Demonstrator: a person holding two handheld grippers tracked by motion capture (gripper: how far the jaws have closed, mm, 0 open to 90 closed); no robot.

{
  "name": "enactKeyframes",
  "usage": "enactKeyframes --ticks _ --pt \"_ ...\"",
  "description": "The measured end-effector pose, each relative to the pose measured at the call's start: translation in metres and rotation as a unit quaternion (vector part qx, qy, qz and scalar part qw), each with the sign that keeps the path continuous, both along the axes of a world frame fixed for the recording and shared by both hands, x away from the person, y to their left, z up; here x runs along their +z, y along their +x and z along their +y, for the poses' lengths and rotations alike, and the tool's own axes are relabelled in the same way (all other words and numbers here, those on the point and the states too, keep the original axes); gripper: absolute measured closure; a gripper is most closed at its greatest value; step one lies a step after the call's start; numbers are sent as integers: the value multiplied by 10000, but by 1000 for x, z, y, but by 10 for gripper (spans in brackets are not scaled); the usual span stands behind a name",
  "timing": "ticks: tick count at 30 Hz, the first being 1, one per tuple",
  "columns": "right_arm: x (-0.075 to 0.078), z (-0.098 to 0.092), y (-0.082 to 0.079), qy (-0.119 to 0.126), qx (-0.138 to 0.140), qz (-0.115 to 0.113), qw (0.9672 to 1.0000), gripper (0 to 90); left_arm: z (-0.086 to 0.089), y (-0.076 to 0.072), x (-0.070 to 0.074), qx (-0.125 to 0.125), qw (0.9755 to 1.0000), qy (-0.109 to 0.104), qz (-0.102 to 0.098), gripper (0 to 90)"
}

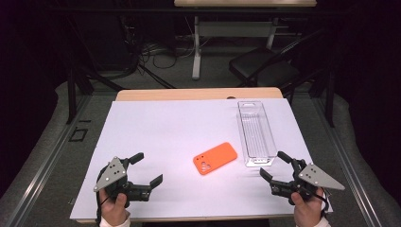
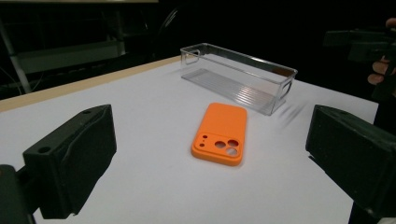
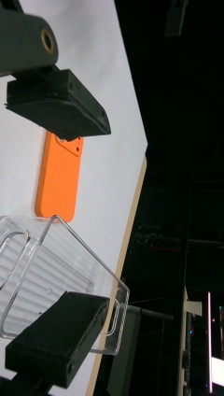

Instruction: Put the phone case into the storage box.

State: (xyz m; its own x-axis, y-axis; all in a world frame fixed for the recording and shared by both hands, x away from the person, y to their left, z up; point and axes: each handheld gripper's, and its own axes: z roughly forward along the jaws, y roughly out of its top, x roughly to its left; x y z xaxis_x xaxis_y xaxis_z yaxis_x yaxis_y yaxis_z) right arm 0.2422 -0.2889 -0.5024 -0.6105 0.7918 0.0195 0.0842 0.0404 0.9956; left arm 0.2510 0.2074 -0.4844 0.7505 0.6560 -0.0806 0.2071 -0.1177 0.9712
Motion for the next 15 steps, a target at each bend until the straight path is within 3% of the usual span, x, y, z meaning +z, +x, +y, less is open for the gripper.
enactKeyframes --ticks 7,11,15 --pt "-3 0 2 -168 82 -19 9998 140 -4 -1 -1 62 9997 237 62 21" --pt "-3 -1 5 -68 92 -36 9999 140 -7 -4 3 77 9996 254 47 21" --pt "-4 -1 5 -172 94 -50 9998 140 -11 -5 4 26 9995 288 127 21"
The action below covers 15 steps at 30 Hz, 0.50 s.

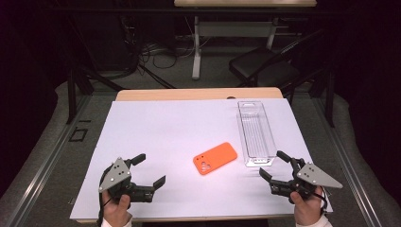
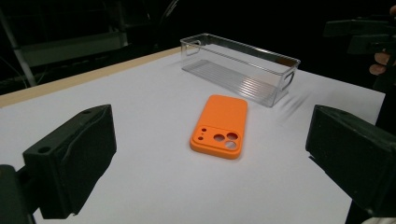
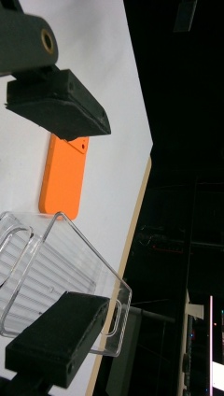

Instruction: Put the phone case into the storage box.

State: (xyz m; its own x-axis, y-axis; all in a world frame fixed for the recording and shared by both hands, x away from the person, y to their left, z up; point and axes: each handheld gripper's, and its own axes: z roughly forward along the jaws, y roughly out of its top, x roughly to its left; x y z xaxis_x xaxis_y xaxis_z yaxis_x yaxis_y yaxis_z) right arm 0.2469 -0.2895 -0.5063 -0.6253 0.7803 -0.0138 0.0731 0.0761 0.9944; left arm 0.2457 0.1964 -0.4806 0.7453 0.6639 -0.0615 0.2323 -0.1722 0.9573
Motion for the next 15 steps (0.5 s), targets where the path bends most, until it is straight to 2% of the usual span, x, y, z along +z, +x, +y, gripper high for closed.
enactKeyframes --ticks 8,9,12,15 --pt "-1 2 1 -35 -22 13 10000 141 -12 8 2 -10 9999 -77 135 20" --pt "-1 3 0 -76 -16 20 10000 141 -16 11 4 -55 9996 -124 251 20" --pt "-1 4 0 -45 -12 24 10000 141 -20 16 4 -151 9992 -172 324 20" --pt "-2 4 1 -31 -7 46 10000 141 -27 27 5 -245 9980 -203 554 6"
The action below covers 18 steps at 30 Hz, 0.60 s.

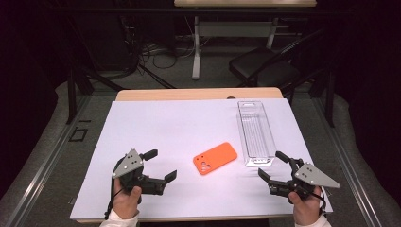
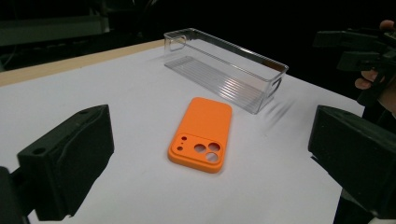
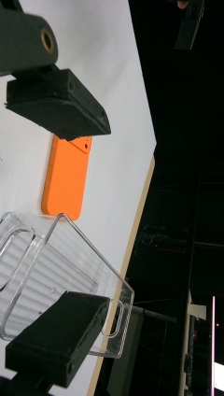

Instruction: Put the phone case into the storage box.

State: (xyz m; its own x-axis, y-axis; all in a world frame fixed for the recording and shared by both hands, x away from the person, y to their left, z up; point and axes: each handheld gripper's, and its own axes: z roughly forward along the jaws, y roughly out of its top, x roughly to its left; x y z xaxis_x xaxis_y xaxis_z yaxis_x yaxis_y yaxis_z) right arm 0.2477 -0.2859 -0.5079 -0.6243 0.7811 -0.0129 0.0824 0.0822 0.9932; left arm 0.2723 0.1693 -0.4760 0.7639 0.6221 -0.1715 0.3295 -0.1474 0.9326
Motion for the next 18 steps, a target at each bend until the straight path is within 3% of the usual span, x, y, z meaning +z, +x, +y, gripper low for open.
enactKeyframes --ticks 2,3,6,10,18 --pt "0 -1 0 -41 -8 56 10000 141 -2 3 -1 14 10000 -69 21 6" --pt "-1 -1 1 -25 -8 23 10000 141 -7 10 -1 33 9997 -145 217 6" --pt "-1 -1 2 -8 -7 48 10000 141 -13 16 -1 -33 9994 -52 332 6" --pt "-3 0 3 -21 6 89 10000 141 -27 22 2 -216 9988 398 192 6" --pt "-3 0 2 -56 -22 132 9999 141 -37 38 12 -383 9979 480 181 8"
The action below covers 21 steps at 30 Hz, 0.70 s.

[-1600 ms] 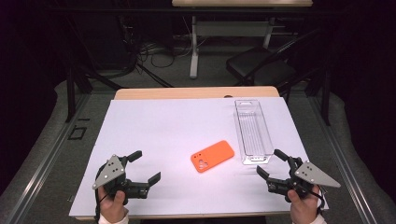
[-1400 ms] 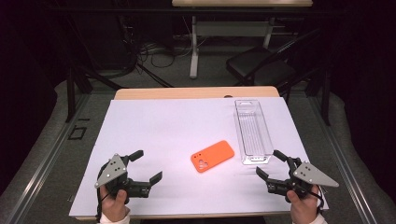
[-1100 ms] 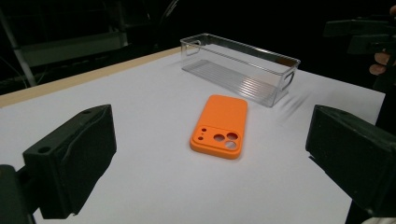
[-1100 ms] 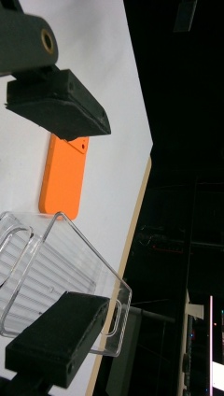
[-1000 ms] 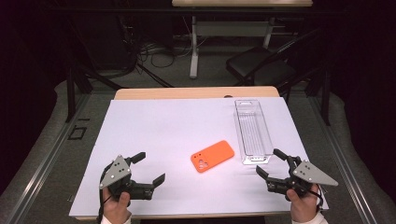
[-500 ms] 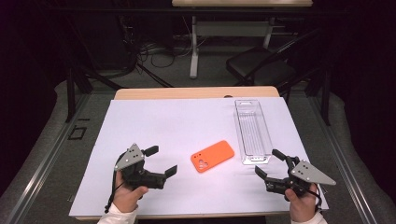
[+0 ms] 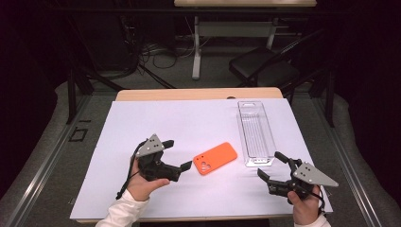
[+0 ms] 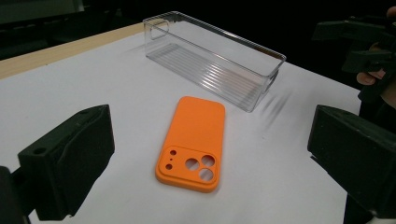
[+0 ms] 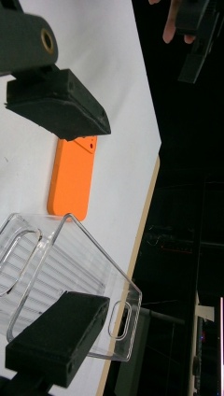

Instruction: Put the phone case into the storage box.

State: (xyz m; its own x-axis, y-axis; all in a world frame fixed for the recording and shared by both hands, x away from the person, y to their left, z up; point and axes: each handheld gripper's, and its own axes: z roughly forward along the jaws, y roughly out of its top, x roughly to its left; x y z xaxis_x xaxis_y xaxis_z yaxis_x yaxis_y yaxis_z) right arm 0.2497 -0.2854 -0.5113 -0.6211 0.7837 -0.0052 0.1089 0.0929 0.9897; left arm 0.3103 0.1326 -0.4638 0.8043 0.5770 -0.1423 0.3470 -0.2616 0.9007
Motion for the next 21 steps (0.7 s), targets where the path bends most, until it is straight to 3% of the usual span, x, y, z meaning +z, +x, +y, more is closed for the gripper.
enactKeyframes --ticks 5,13,21 --pt "0 0 0 -13 -6 19 10000 141 -4 8 1 -46 10000 54 35 8" --pt "0 1 0 -47 14 0 10000 141 -21 21 2 -179 9994 162 256 8" --pt "-1 1 0 -50 25 -13 10000 141 -35 35 -5 -151 9993 224 241 9"
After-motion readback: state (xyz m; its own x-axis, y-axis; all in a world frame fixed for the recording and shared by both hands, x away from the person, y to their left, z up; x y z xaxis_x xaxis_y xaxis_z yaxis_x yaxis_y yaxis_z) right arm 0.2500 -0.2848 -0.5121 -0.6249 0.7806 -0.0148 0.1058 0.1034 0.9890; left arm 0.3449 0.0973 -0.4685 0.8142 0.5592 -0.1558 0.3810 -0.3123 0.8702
